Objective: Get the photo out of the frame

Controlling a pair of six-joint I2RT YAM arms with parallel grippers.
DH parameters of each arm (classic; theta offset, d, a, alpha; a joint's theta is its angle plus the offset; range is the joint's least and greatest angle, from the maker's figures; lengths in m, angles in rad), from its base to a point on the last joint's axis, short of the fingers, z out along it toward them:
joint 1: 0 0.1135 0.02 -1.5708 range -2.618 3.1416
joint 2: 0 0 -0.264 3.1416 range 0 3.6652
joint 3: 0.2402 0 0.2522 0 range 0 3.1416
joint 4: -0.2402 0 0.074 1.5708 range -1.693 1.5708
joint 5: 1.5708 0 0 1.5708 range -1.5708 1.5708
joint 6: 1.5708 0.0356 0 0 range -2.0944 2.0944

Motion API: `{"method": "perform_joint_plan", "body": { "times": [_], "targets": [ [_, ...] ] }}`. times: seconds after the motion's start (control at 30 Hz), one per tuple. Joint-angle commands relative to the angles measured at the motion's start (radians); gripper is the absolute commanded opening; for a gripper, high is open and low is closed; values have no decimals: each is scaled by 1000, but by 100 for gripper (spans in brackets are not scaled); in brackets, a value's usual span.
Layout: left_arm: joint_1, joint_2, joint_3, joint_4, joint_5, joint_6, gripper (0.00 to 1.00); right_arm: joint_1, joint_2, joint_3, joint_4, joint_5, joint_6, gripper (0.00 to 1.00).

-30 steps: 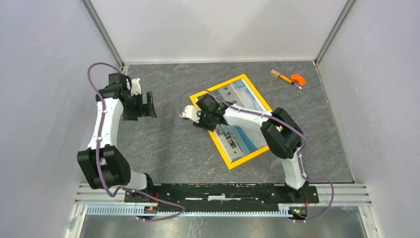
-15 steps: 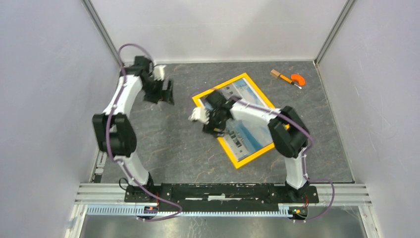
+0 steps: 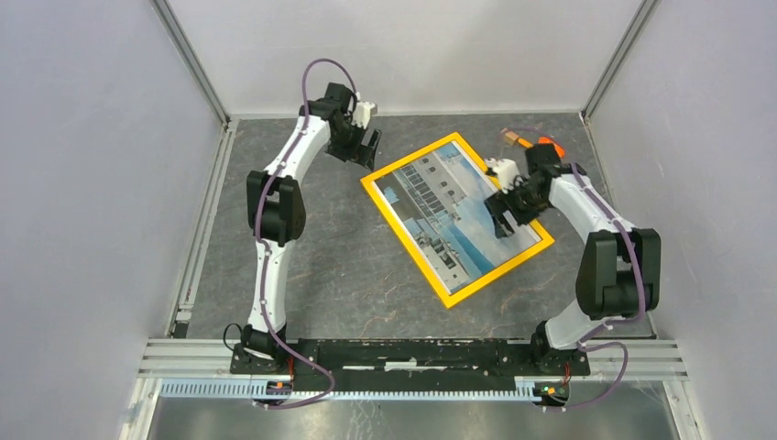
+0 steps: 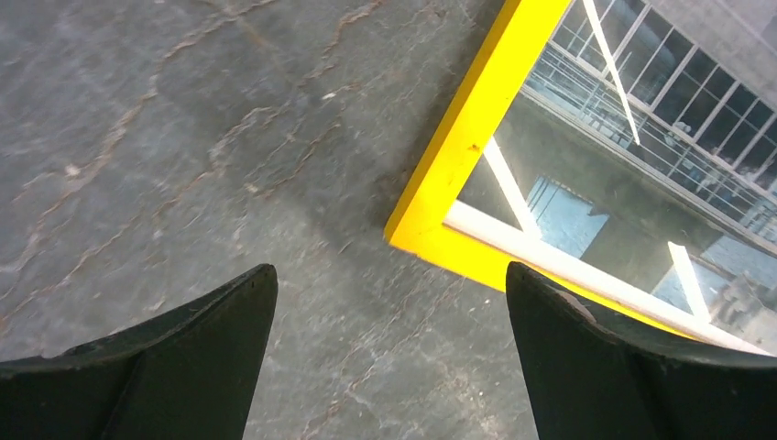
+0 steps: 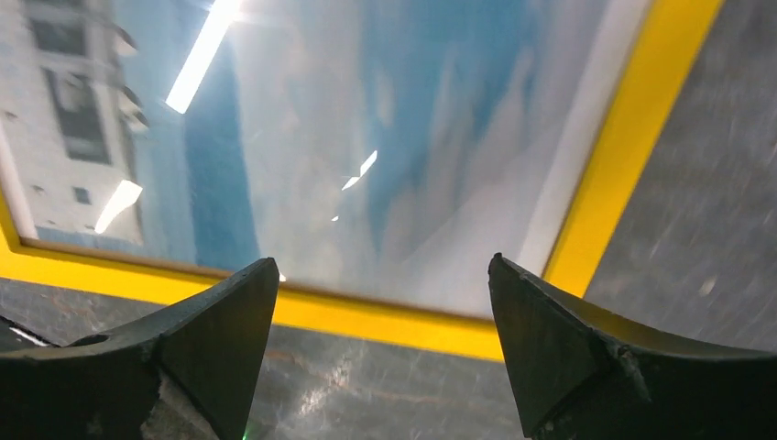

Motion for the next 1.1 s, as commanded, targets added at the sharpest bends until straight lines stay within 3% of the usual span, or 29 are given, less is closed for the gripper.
{"method": "perform_joint_plan", "body": {
  "times": [0.0,0.23,0.53,0.77,1.07],
  "targets": [
    [-48,51,59,38,-40,30,100,-169,-66,-95,-42,-21,35,91],
    [-94,118,88,73,-28,42,100,-355,-78,-250,-41,-48,32,92],
    [-129,133,27,34,-9,85,99,-369,34,-249,24,-143,62,91],
    [-126,-45,-296,36,43,178,80,-325,159,-113,50,-173,65,91],
    [-110,-343,-734,136,30,148,63,-131,335,115,138,-181,124,91]
  ]
}}
